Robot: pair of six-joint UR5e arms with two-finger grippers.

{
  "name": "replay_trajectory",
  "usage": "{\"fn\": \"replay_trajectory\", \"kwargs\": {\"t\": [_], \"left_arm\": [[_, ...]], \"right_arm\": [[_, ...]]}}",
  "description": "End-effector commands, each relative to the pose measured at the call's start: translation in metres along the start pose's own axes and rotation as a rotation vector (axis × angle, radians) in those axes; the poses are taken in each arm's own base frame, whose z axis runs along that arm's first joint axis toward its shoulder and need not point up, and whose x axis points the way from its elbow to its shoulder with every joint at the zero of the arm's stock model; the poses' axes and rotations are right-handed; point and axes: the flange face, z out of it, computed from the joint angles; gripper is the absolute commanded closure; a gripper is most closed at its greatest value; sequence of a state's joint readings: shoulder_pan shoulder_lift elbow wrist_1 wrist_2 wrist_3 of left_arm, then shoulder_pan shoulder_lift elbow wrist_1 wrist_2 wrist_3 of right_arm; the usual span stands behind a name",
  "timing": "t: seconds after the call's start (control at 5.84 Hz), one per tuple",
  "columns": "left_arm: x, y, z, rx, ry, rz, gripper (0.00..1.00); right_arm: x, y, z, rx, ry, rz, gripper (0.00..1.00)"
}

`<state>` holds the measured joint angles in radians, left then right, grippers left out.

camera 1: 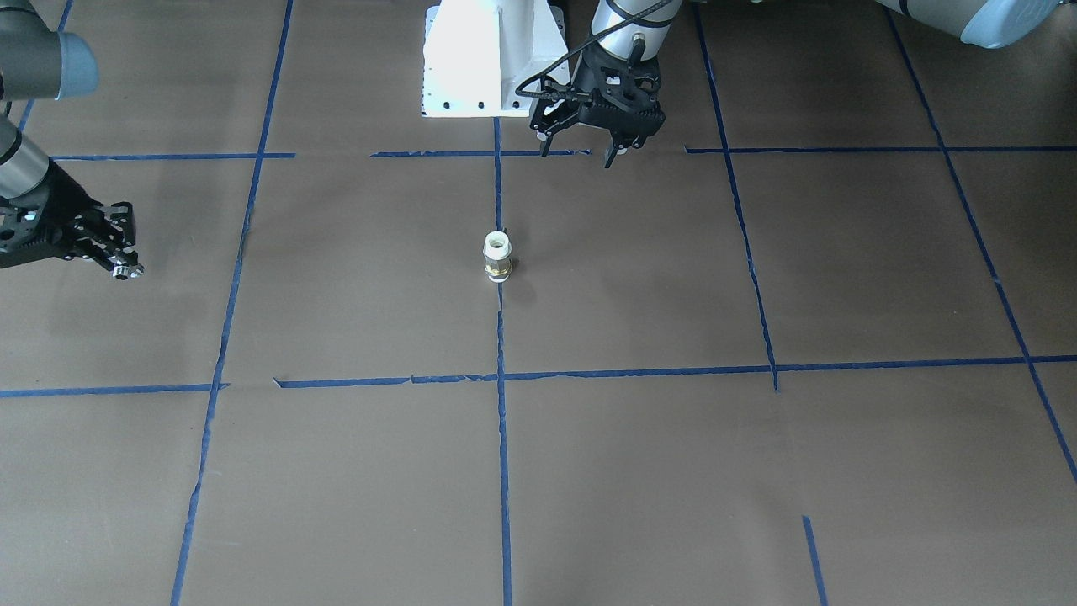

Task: Assemble PPR valve and pipe with both arms
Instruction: 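Withdraw the left gripper while the right gripper grasps the chrome tee fitting, then carry the chrome fitting with the right gripper above the valve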

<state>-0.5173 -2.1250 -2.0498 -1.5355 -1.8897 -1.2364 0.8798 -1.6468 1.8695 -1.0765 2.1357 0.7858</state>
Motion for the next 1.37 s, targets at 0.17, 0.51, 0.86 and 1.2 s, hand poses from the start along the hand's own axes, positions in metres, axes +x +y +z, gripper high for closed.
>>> {"fn": "replay_trajectory", "kwargs": {"t": [0.17,0.51,0.86,1.2], "left_arm": [[-0.013,0.004,-0.004,0.001,-0.005,-0.003,0.1],[-0.04,0.013,-0.003,-0.007,-0.027,-0.009,0.1],[-0.062,0.018,0.007,-0.025,-0.068,-0.014,0.1],[-0.078,0.022,0.018,-0.073,-0.098,-0.036,0.08]], "right_arm": [[-0.213,-0.032,-0.012,-0.036,-0.175,0.179,1.0],[-0.347,-0.056,-0.043,-0.086,-0.161,0.315,1.0],[-0.423,-0.094,-0.059,-0.069,-0.11,0.401,1.0],[-0.46,-0.114,-0.033,-0.063,-0.057,0.493,1.0]]}}
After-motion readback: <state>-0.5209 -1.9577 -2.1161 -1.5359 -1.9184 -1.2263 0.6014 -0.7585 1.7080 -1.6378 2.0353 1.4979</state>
